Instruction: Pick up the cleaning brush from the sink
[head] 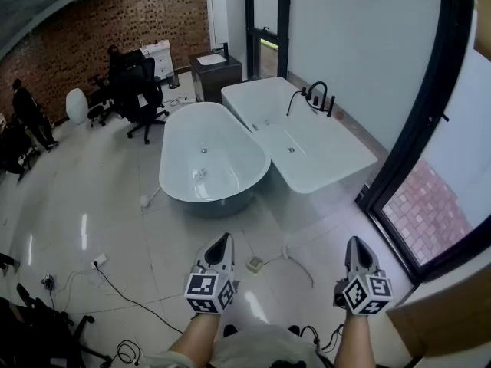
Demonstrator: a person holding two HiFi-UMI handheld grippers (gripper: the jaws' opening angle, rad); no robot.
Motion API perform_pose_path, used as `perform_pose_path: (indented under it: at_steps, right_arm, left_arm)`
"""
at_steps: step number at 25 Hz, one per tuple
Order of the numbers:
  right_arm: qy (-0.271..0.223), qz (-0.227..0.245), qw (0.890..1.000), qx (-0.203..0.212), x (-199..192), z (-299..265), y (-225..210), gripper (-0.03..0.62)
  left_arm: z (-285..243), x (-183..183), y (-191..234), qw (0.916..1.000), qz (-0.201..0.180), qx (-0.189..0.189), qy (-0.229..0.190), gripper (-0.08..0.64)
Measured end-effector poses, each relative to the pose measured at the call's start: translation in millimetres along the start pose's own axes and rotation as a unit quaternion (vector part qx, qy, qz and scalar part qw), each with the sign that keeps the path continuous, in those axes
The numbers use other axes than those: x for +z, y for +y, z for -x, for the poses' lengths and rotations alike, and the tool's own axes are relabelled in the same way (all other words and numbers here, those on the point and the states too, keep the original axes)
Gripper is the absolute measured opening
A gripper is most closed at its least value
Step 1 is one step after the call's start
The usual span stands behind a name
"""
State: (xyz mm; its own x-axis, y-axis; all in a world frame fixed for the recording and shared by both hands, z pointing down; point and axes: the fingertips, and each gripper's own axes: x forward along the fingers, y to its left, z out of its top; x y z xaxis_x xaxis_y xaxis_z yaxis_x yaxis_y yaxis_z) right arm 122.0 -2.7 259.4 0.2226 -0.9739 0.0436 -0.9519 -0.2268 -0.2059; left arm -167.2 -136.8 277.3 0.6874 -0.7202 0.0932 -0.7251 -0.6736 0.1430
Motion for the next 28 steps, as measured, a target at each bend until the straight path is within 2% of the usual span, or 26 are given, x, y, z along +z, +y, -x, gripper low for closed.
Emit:
perform_pose_path:
  at_steps: [10,11,13,22,28]
  right_arm:
    - [-0.001,-0.002,1.000,0.011,-4.6,-3.4,11.3,0.002]
    - [-0.001,-0.002,1.000,0.013,-5.1,-2.8,13.2,0.038]
    - [-0.001,-0.001,1.000,0.017,-4.0,-2.8,14.7,0.038]
    - [-0.002,-0.001,1.000,0.016,-0.7,-0.2,0.3,0.038]
    - [0.000,-0.006,1.000,0.026,-9.1,10.4,-21.0,0.054]
  left_arm:
    - [3.4,1.0,4.1,0.9999,-0.001,-0.010,-0.012,0.000]
    - [4.6,1.4,4.5,0.9998,0.000,-0.012,-0.014,0.035]
    - [4.2,3.0,3.5,0.9998,0.002,-0.015,-0.016,0.055]
    - [-5.8,6.8,-15.1,0.9996,-0.011,-0.023,-0.012,0.067]
    - [-11.4,-4.8,-41.1,0.9995,-0.018,-0.026,-0.005,0.067]
